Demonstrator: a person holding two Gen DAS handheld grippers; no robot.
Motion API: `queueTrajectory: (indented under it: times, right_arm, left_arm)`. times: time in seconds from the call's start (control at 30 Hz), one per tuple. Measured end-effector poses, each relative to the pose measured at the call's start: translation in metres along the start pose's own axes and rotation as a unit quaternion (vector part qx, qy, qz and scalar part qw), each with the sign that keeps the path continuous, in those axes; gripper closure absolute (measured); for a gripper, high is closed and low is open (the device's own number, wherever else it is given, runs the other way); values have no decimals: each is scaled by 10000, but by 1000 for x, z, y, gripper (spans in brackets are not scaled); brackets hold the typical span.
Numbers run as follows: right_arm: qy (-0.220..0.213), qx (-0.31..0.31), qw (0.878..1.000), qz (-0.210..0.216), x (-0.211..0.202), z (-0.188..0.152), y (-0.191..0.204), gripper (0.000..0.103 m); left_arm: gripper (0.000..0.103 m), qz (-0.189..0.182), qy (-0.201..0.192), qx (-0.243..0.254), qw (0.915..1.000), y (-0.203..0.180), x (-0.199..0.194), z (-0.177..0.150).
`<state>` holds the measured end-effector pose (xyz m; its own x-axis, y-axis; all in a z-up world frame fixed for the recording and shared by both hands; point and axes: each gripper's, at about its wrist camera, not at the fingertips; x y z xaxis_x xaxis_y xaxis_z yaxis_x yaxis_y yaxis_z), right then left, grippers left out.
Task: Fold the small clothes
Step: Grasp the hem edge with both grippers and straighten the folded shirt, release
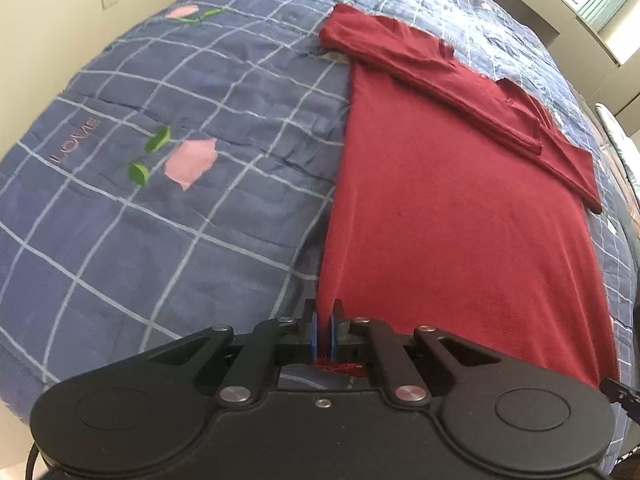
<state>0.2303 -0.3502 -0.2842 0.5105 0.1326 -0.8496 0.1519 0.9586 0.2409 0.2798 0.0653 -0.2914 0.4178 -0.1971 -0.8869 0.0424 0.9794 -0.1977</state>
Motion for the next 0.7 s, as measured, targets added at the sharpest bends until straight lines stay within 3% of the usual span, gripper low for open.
queueTrajectory:
  times: [0.1, 0.2, 0.23, 0.27, 0.3, 0.37, 0.47, 0.6, 0.7]
  right_arm:
    - [50, -17, 10000, 51, 3, 0, -2, 86]
    - [-65, -104, 9999, 34, -2, 1, -3, 54]
    - [-136, -163, 9998, 21, -5, 2, -2, 42]
    - [-214, -284, 9994, 30, -9, 1, 0, 37]
    - [-261, -434, 9987, 56, -11, 2, 3, 34]
    - [-312, -849, 9958, 100, -15, 0, 13, 19]
    - [-264, -1630, 9862, 109, -12, -8, 30, 17]
    - [-135, -2474, 9688, 107, 0, -23, 53, 17]
    - [-126, -2944, 9556, 27, 10, -36, 64, 21]
  left_arm:
    - [86, -66, 67, 39, 9999, 0, 7, 2]
    - [68, -279, 128, -96, 9995, 3, 10, 3]
    - [56, -285, 107, -113, 9995, 4, 10, 3]
    - [41, -227, 81, -115, 9996, 4, 8, 3]
    - [34, -127, 30, -96, 9999, 3, 5, 4]
    - [21, -2, -145, 8, 9999, 0, -3, 4]
    - [2, 259, -256, 365, 9987, -8, -13, 6]
    - [1, 648, -713, 1299, 9868, -31, -26, -1]
    - [1, 649, -914, 1994, 9735, -50, -29, -9]
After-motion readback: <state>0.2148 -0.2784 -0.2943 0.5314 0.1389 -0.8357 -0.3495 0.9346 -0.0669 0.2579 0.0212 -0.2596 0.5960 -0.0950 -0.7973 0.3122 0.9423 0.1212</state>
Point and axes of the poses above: each gripper's, at about its wrist camera, not at the fingertips, and x roughly the way its jaws point, y to its left, z to its top, and after that the axes turned 10 degrees about x, right-handed
